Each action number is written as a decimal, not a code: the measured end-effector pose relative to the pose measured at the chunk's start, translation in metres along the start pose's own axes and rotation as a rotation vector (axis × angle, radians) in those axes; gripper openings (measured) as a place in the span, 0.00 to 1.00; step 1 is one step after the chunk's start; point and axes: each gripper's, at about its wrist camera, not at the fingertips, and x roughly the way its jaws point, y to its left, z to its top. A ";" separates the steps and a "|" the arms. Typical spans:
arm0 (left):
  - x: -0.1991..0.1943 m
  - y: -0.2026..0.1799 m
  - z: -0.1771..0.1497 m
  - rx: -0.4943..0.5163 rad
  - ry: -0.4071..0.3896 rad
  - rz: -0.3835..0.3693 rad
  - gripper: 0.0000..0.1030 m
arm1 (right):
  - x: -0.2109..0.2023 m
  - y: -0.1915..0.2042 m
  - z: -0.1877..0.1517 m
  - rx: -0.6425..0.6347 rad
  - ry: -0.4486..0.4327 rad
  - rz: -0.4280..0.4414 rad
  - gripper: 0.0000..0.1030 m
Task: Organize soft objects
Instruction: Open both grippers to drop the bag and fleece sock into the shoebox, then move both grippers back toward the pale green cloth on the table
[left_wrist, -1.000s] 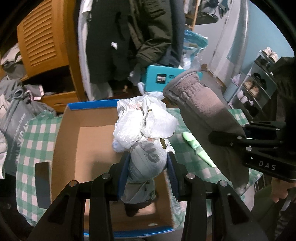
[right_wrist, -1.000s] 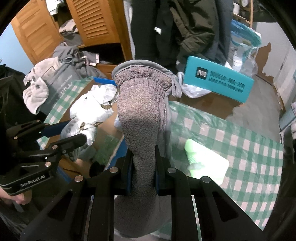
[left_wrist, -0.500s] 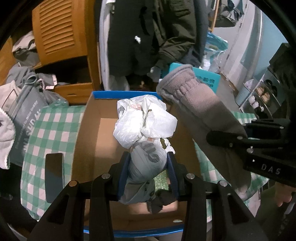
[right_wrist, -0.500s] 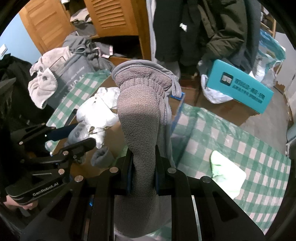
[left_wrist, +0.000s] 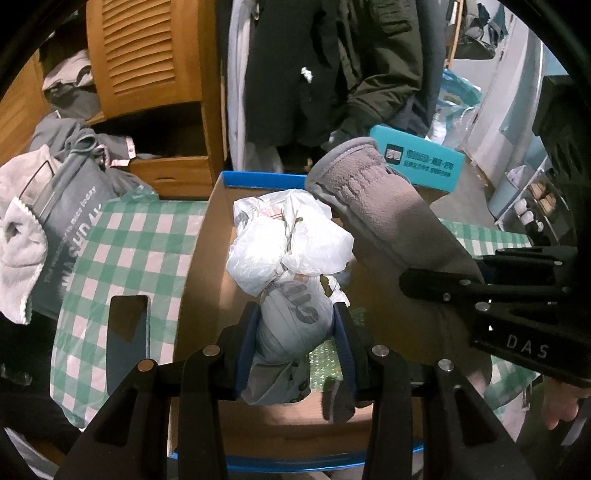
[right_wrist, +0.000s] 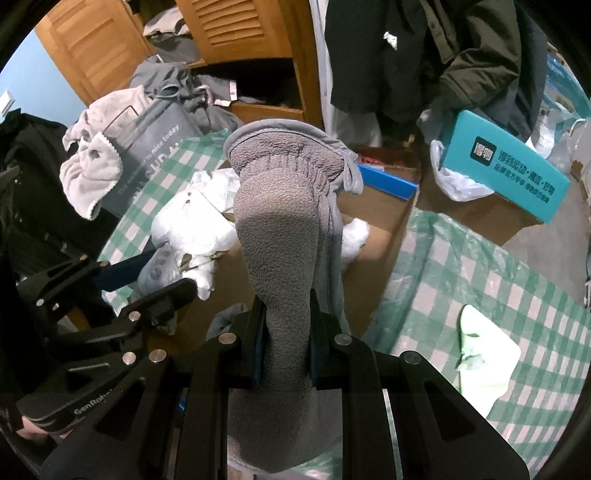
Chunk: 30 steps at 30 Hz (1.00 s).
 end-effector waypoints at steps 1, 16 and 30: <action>0.000 0.001 0.000 -0.002 0.002 0.003 0.39 | 0.002 0.001 0.000 0.002 0.003 0.003 0.15; 0.004 0.011 0.001 -0.057 0.023 0.027 0.41 | 0.020 0.009 0.004 0.015 0.018 0.017 0.39; 0.004 -0.006 0.003 -0.031 0.029 0.017 0.50 | -0.002 -0.008 -0.005 0.027 -0.023 -0.023 0.58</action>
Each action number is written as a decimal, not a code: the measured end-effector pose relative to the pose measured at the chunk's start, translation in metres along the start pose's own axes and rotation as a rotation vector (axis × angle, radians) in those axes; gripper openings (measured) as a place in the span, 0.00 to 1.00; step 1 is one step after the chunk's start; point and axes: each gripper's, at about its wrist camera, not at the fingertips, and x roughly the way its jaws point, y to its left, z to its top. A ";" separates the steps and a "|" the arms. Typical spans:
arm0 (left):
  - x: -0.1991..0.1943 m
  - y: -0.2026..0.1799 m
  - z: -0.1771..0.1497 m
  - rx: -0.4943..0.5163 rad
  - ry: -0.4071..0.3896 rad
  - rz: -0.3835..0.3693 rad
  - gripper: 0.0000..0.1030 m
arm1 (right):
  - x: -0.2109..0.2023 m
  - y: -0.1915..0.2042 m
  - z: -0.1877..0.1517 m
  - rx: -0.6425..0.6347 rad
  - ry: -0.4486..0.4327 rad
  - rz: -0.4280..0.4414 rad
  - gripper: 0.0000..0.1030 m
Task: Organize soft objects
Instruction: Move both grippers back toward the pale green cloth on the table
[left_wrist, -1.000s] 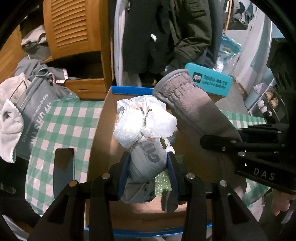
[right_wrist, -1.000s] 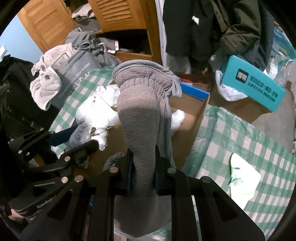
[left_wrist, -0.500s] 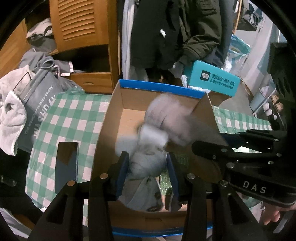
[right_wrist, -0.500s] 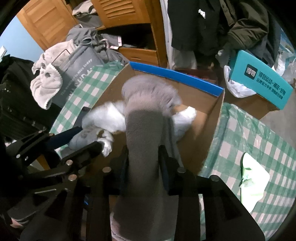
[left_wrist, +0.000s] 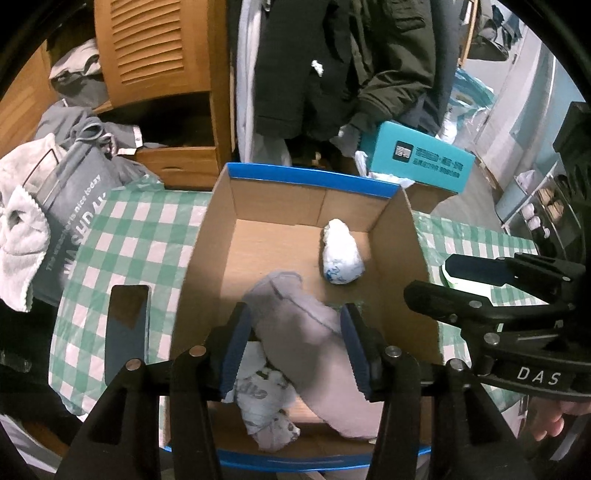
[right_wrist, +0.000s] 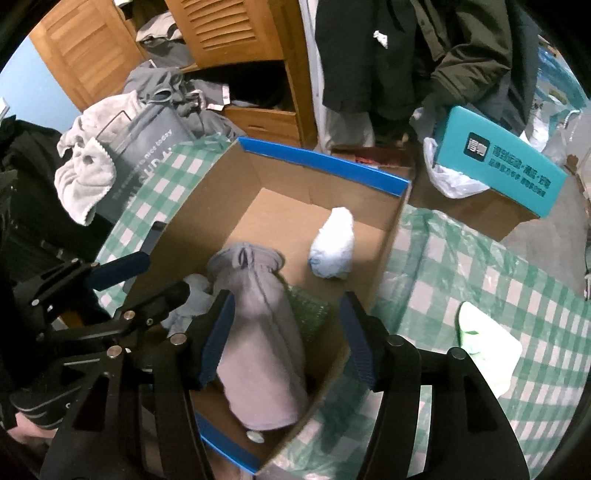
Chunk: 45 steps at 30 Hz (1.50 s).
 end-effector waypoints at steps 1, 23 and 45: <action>0.000 -0.003 0.000 0.006 0.000 -0.002 0.50 | -0.002 -0.003 -0.001 0.002 -0.002 -0.004 0.58; -0.002 -0.074 0.000 0.144 0.003 -0.045 0.53 | -0.034 -0.076 -0.037 0.115 -0.028 -0.067 0.62; 0.013 -0.141 -0.002 0.233 0.053 -0.099 0.54 | -0.055 -0.161 -0.083 0.236 -0.026 -0.135 0.62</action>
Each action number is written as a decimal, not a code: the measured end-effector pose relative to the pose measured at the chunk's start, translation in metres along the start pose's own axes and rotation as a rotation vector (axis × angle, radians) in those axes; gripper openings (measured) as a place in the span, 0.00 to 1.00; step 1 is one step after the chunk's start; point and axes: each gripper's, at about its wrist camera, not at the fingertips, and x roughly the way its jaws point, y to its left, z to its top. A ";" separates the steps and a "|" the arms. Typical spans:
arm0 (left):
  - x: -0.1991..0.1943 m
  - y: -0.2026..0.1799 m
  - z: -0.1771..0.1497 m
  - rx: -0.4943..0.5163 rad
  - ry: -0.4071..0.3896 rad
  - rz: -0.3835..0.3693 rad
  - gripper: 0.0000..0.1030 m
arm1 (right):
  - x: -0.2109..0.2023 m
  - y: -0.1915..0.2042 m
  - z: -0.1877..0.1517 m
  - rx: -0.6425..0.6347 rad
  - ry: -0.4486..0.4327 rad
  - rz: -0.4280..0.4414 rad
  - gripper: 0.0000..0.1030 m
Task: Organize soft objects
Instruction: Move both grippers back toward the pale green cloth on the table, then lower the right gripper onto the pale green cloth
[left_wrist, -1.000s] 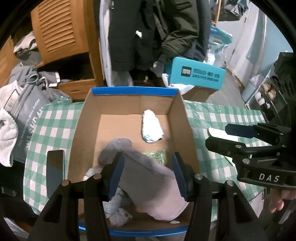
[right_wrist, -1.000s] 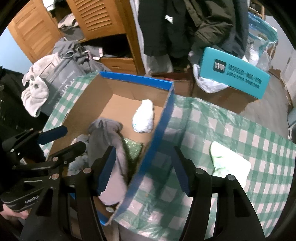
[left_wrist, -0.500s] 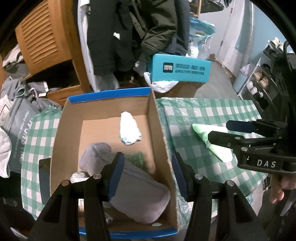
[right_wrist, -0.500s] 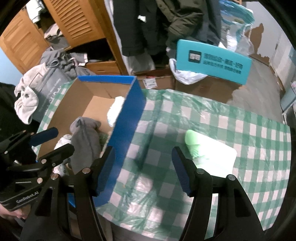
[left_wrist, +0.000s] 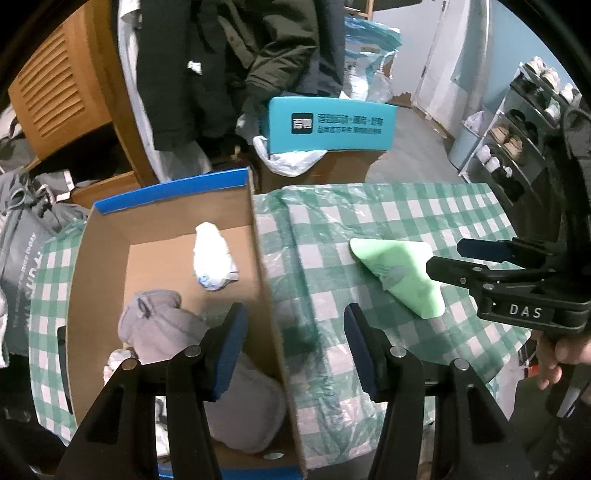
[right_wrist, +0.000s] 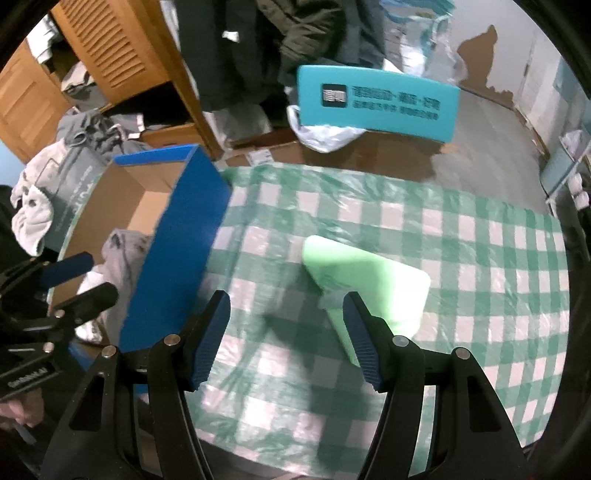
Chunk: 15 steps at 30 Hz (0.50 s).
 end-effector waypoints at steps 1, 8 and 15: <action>0.001 -0.003 0.000 0.005 0.002 -0.002 0.54 | 0.001 -0.006 -0.001 0.008 0.002 -0.004 0.62; 0.012 -0.028 0.005 0.051 0.023 -0.011 0.54 | 0.003 -0.035 -0.012 0.052 0.013 -0.017 0.62; 0.031 -0.052 0.007 0.090 0.053 -0.021 0.54 | 0.007 -0.059 -0.020 0.073 0.024 -0.026 0.63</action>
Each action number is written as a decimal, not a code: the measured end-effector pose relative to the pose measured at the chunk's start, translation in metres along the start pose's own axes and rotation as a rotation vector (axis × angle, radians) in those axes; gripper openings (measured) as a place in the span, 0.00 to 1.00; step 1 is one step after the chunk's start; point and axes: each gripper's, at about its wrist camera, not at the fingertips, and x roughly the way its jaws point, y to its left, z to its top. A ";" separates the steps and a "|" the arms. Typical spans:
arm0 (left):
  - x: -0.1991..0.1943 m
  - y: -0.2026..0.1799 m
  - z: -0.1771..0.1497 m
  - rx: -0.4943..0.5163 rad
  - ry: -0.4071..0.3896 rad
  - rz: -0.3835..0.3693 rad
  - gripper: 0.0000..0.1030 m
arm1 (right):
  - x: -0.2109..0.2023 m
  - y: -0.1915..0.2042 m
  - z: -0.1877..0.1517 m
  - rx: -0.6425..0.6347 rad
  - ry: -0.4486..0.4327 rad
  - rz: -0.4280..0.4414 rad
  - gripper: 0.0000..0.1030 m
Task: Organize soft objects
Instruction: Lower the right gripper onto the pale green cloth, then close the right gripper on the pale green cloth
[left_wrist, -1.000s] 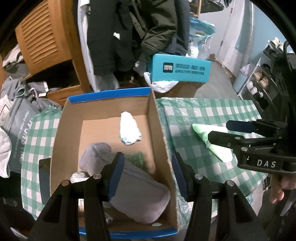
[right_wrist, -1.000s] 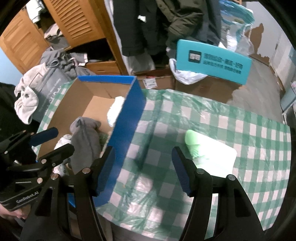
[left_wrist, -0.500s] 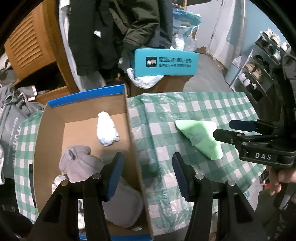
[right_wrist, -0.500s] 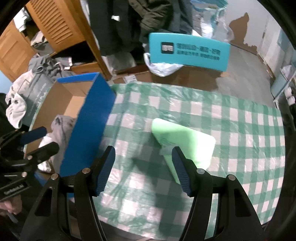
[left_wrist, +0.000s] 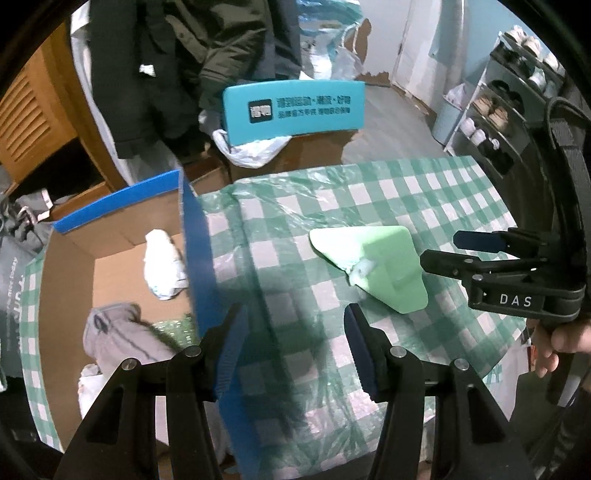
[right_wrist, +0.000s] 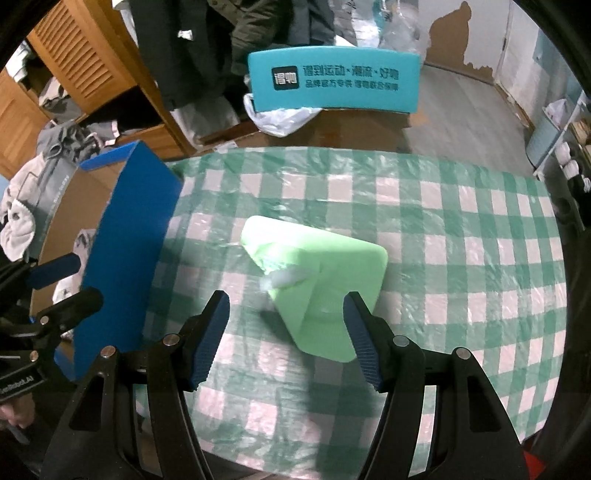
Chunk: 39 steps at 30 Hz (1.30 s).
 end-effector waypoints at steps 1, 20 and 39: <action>0.004 -0.003 0.001 0.004 0.007 -0.001 0.54 | 0.002 -0.003 -0.001 -0.002 0.002 -0.008 0.64; 0.067 -0.020 0.004 -0.029 0.091 -0.036 0.55 | 0.074 -0.018 -0.023 -0.061 0.142 -0.029 0.64; 0.094 -0.015 0.001 -0.066 0.148 -0.064 0.55 | 0.109 -0.011 -0.031 -0.164 0.166 -0.112 0.65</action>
